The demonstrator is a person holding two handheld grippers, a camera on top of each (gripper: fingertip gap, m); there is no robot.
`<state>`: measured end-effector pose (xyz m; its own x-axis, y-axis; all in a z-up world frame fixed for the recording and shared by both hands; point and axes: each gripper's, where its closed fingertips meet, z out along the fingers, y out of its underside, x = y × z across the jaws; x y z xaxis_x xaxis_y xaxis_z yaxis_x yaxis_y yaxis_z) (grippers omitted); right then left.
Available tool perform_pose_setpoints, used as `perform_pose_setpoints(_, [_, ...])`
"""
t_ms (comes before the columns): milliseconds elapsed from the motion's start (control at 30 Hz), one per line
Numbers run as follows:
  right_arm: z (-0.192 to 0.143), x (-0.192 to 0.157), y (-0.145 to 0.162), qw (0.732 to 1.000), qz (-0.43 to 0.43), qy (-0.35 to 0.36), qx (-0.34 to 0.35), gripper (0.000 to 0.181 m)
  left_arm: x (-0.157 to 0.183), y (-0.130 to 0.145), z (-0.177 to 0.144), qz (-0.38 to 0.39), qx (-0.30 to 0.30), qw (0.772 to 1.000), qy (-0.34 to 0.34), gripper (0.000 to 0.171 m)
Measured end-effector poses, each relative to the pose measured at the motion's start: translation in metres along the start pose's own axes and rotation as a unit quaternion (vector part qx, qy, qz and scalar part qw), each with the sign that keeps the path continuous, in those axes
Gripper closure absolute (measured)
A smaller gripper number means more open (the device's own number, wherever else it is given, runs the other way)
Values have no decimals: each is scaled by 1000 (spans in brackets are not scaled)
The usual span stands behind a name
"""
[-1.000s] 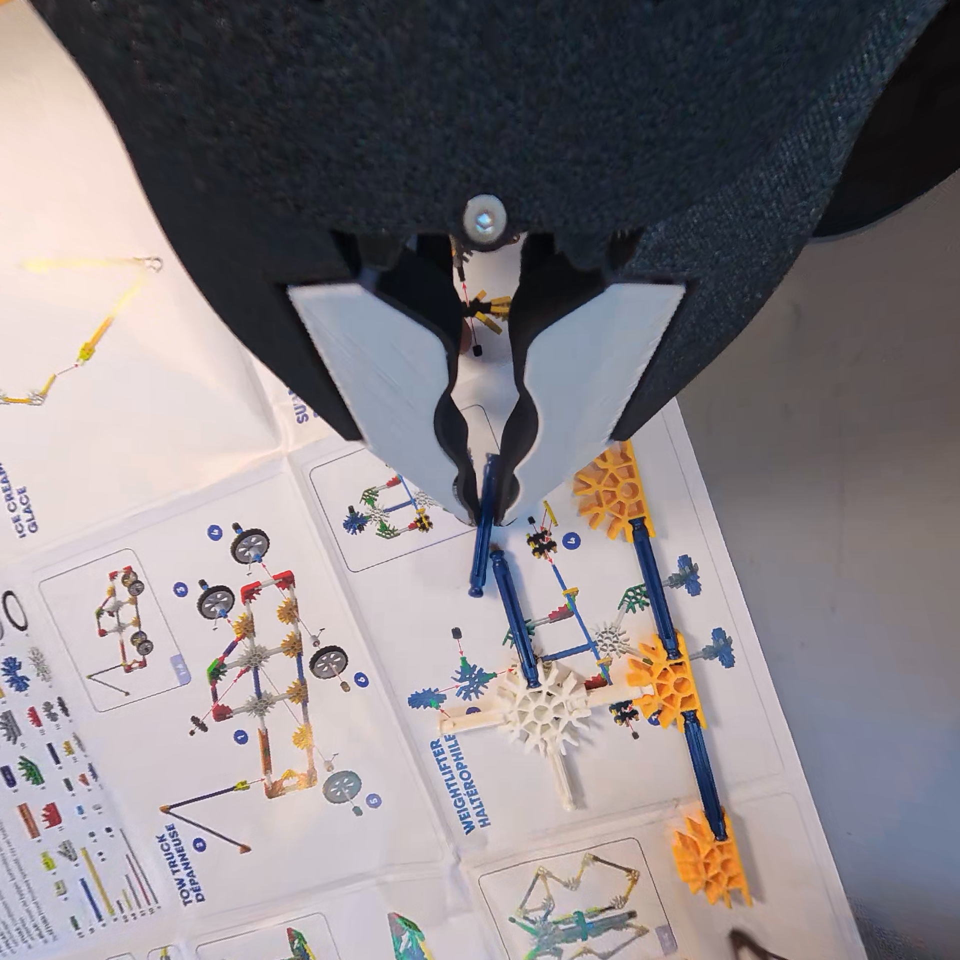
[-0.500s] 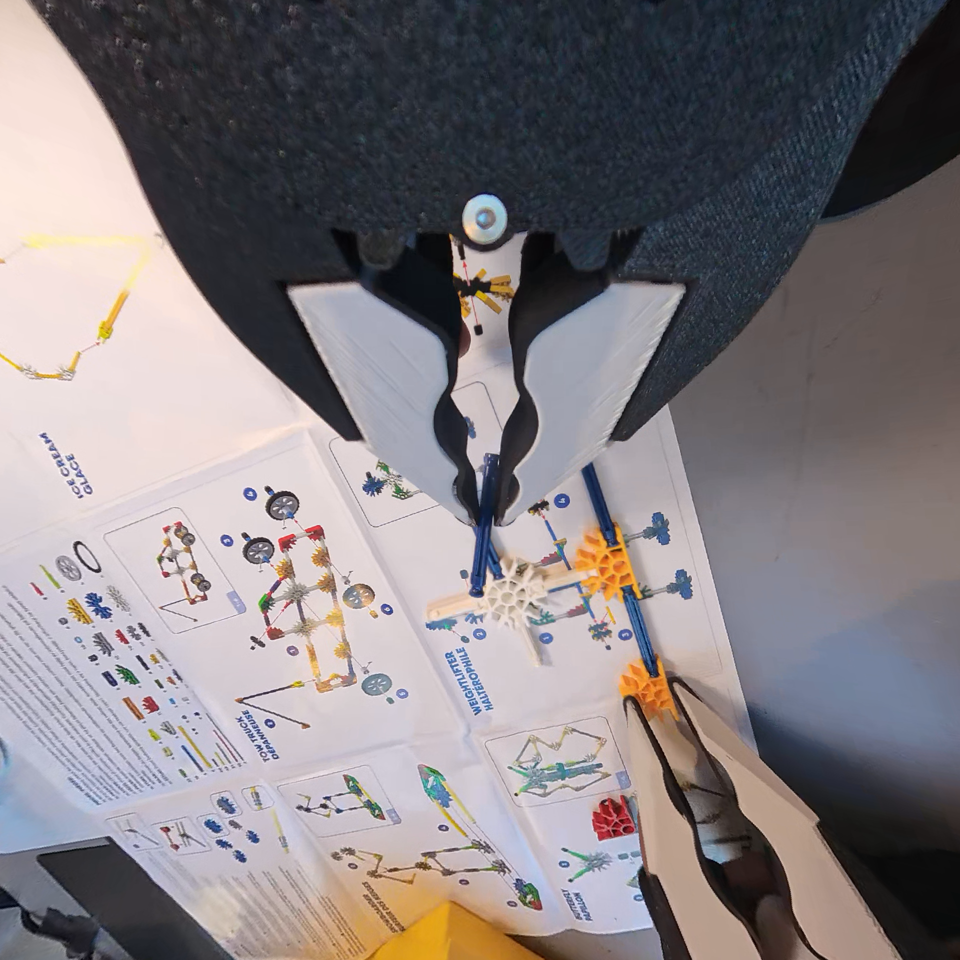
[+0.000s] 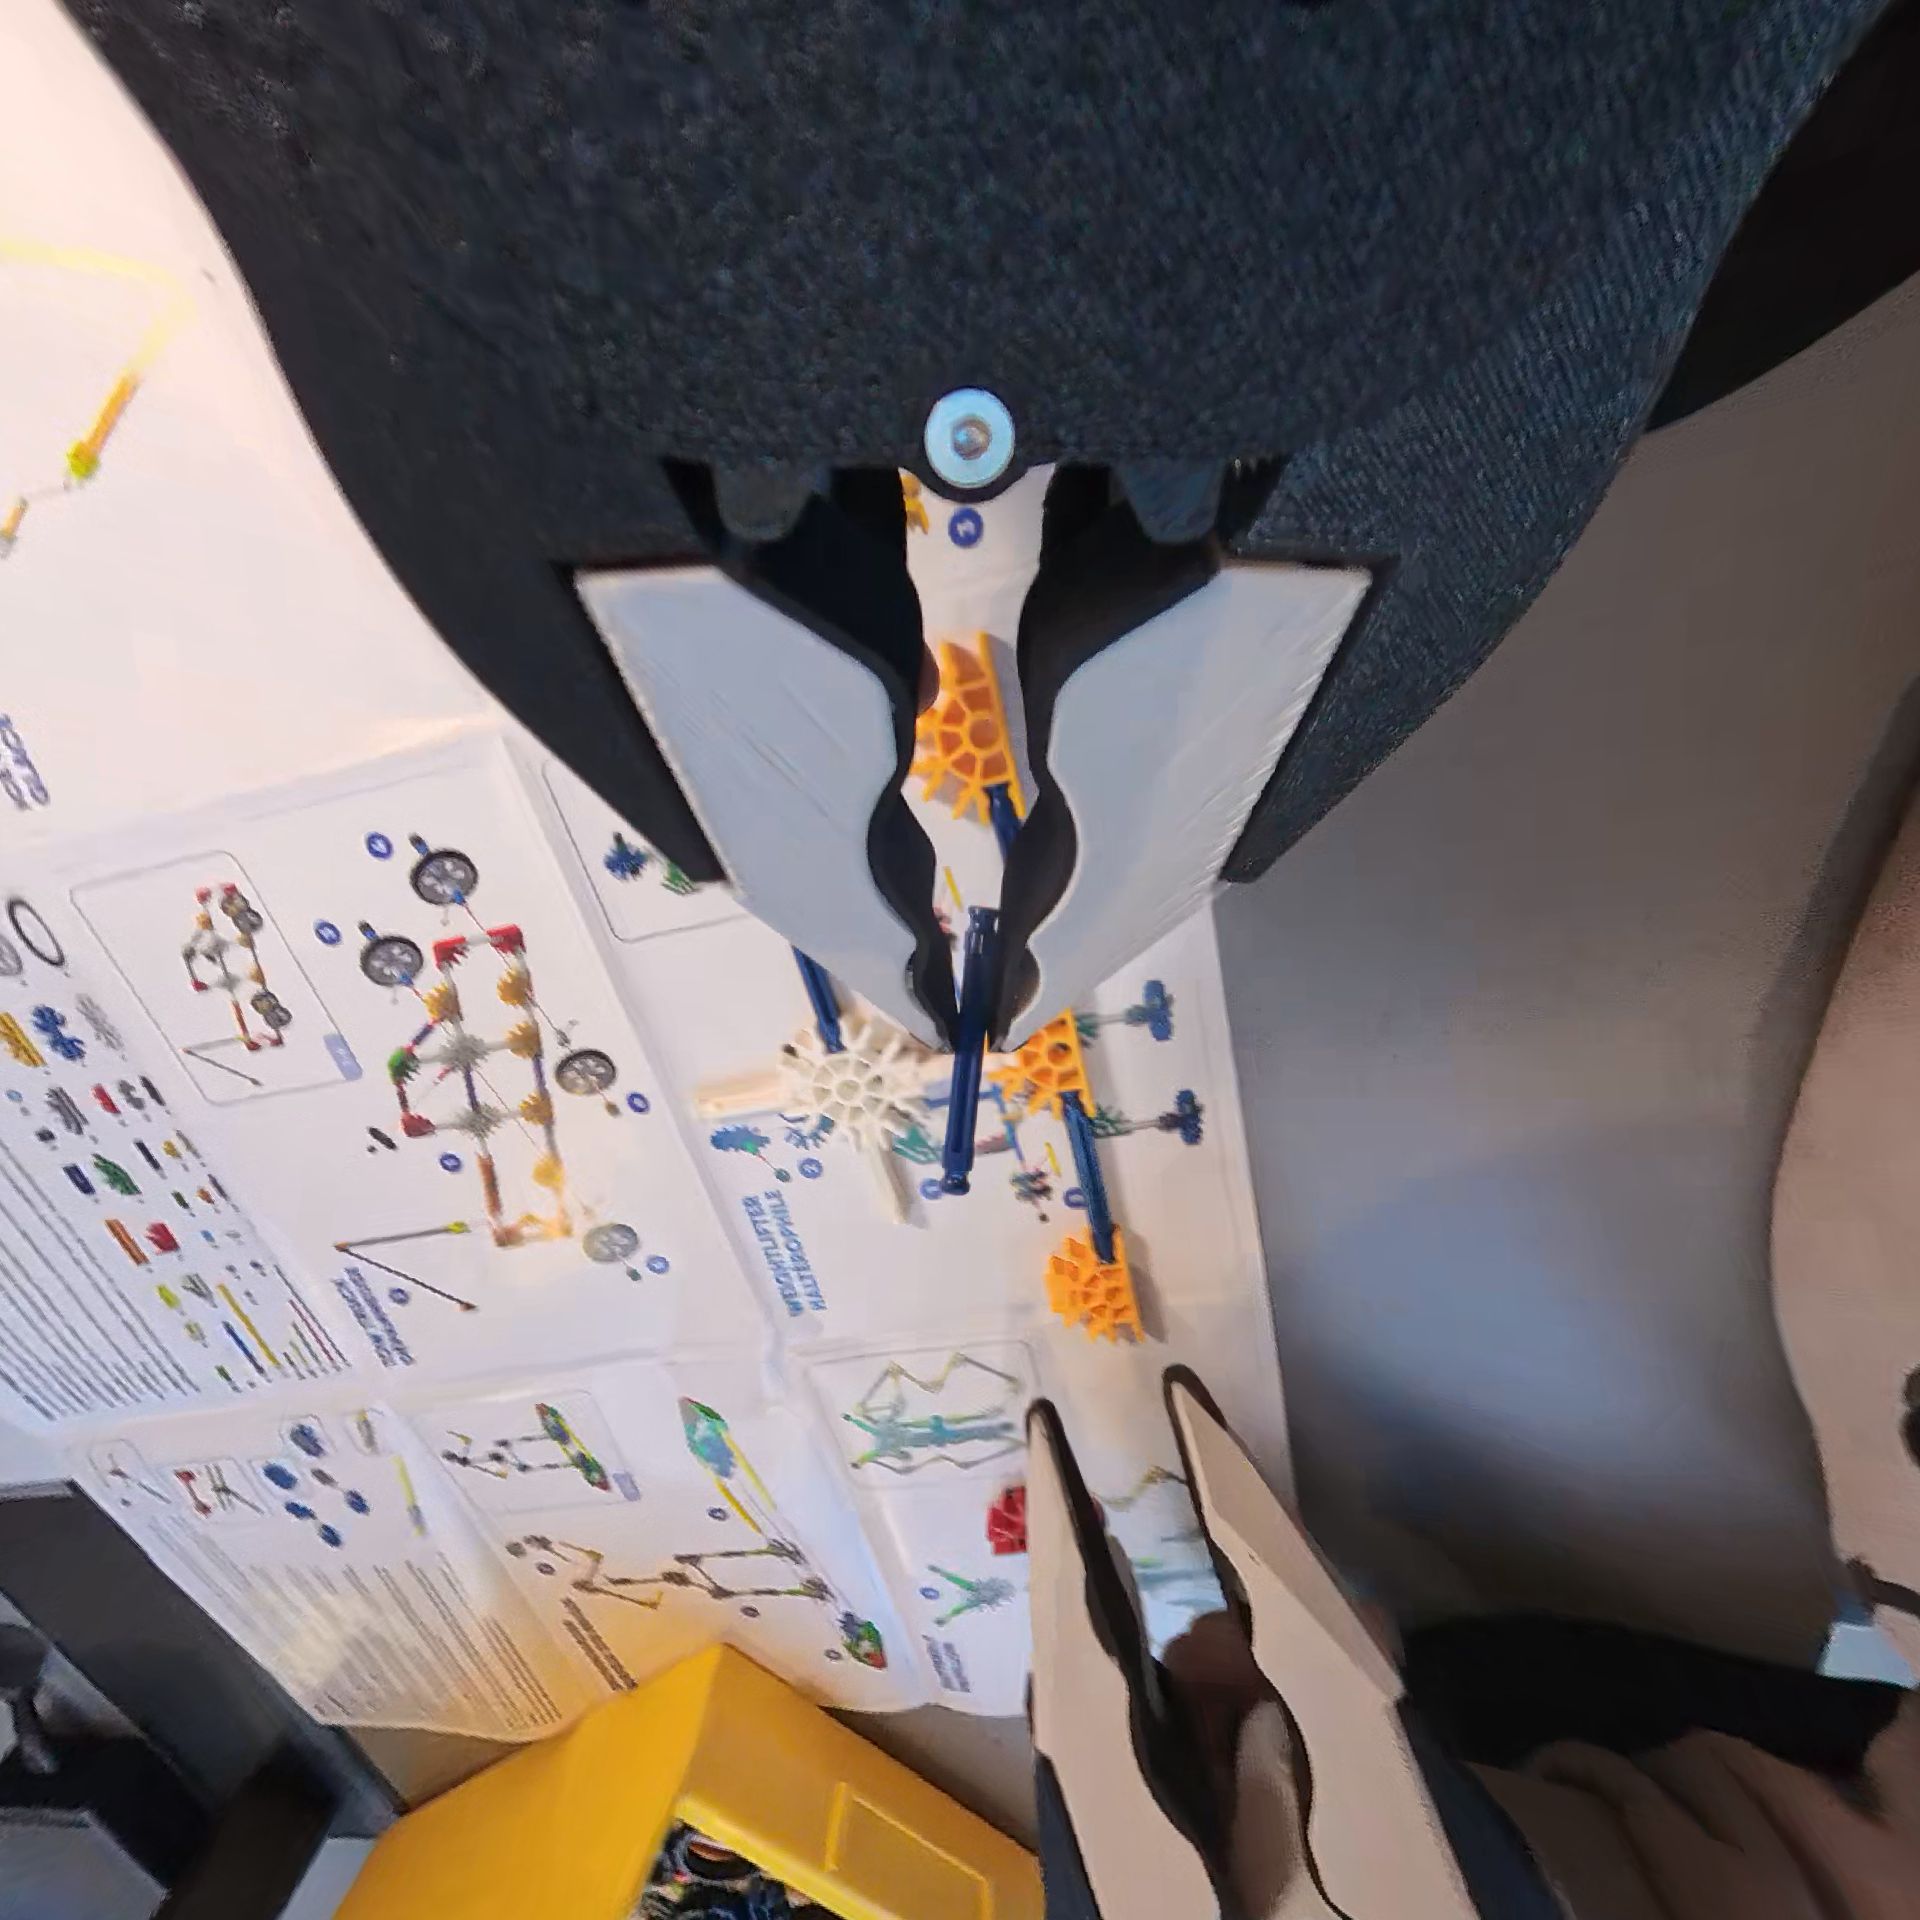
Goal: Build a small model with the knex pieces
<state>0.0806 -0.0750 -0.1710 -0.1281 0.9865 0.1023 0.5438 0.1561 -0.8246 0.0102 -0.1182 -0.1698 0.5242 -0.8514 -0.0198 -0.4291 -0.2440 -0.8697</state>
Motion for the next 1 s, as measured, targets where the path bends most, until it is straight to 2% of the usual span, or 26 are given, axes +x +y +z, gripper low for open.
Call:
perform_pose_setpoints(233, [21, -58, -20, 993, -71, -91, 5, 177, 49, -6, 20, 60, -14, 996, 61, 153])
perform_pose_setpoints(333, [26, -70, -21, 991, -84, -105, -1, 177, 55, -3, 24, 74, -27, 995, 65, 164])
perform_pose_setpoints(633, [28, -75, -22, 990, -78, -116, 9, 177, 58, -1, 21, 69, -28, 994, 79, 168])
perform_pose_setpoints(900, [22, -67, -27, 992, -65, -103, 29, 173, 53, -11, 12, 59, 8, 995, 77, 168])
perform_pose_setpoints(1000, [19, -66, -31, 992, -63, -103, 42, 176, 51, -14, 10, 54, 16, 995, 78, 168])
